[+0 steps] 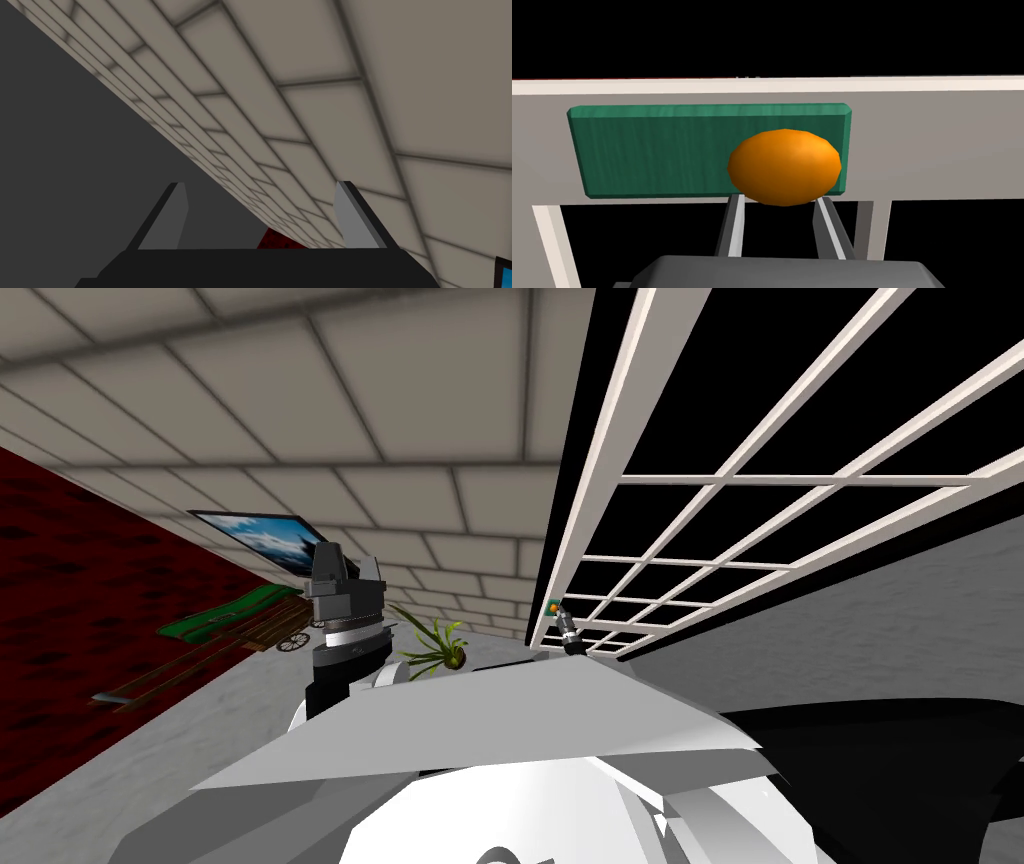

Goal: Pull the door open

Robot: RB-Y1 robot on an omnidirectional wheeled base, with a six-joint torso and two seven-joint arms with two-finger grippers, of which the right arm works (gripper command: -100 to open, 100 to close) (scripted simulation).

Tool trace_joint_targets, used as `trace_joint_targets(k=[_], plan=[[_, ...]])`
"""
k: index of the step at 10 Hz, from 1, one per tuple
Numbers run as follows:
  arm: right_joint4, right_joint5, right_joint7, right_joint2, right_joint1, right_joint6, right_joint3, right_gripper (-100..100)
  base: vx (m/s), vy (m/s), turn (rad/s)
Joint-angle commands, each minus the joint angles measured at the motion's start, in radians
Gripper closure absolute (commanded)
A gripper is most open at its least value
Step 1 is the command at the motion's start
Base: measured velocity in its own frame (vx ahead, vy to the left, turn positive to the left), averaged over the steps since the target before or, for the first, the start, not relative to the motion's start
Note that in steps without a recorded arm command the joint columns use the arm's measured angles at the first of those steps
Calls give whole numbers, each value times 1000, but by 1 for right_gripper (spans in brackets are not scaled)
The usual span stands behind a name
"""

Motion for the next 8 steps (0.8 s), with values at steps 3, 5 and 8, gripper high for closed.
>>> trace_joint_targets(k=[3,5,8], plan=[[0,-25,-72,5,-10,-5,13,100,-28,3,66],[4,-63,-140,-3,-10,-6,18,100,-47,9,111],[5,-82,-197,-7,-10,-7,21,100,-37,3,72]])
